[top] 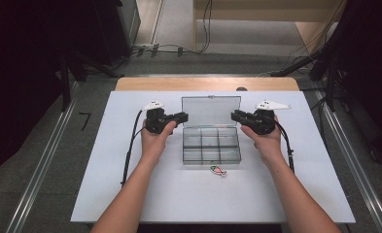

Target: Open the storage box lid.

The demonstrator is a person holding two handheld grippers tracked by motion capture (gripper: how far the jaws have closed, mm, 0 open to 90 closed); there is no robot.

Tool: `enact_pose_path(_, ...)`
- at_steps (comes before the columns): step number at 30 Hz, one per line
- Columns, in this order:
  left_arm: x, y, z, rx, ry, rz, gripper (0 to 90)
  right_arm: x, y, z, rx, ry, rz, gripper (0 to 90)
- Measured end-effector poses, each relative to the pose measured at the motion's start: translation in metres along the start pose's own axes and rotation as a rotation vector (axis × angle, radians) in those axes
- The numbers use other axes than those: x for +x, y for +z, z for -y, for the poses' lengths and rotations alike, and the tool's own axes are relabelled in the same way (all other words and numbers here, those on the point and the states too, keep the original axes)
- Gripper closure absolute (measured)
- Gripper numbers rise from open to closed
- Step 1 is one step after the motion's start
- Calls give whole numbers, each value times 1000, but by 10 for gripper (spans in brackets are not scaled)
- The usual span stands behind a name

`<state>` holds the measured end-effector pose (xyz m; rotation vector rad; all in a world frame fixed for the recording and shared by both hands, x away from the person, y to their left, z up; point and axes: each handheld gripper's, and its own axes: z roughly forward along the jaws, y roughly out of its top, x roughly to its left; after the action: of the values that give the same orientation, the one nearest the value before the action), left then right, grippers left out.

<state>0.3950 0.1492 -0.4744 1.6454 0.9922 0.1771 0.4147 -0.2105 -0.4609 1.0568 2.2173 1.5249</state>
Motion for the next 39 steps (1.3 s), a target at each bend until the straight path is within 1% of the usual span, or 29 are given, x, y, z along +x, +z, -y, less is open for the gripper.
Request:
enact_pose_path(6, 4, 4, -1, 7, -17, 1, 769, -4, 4, 1, -4, 35, 0, 727)
enact_pose_path(12, 6, 6, -2, 12, -31, -3, 782, -9, 8, 2, -10, 58, -8, 730)
enact_pose_path(17, 9, 8, -1, 8, -50, -4, 788, -11, 11, 0, 3, 69, -12, 727)
enact_pose_path(19, 10, 9, -1, 9, -56, -2, 791, -12, 12, 1, 5, 84, -17, 724)
enact_pose_path(25, 13, 11, 0, 13, -80, -2, 796, -15, 15, 1, 13, 101, -24, 714)
enact_pose_path(31, 17, 14, 1, 10, -118, 6, 789, -18, 19, 1, 24, 115, -31, 698)
enact_pose_path(36, 17, 16, 3, 12, -140, 3, 777, -20, 21, 3, 23, 141, -35, 684)
enact_pose_path(39, 18, 18, 3, 12, -142, -6, 765, -22, 23, 4, 22, 152, -41, 674)
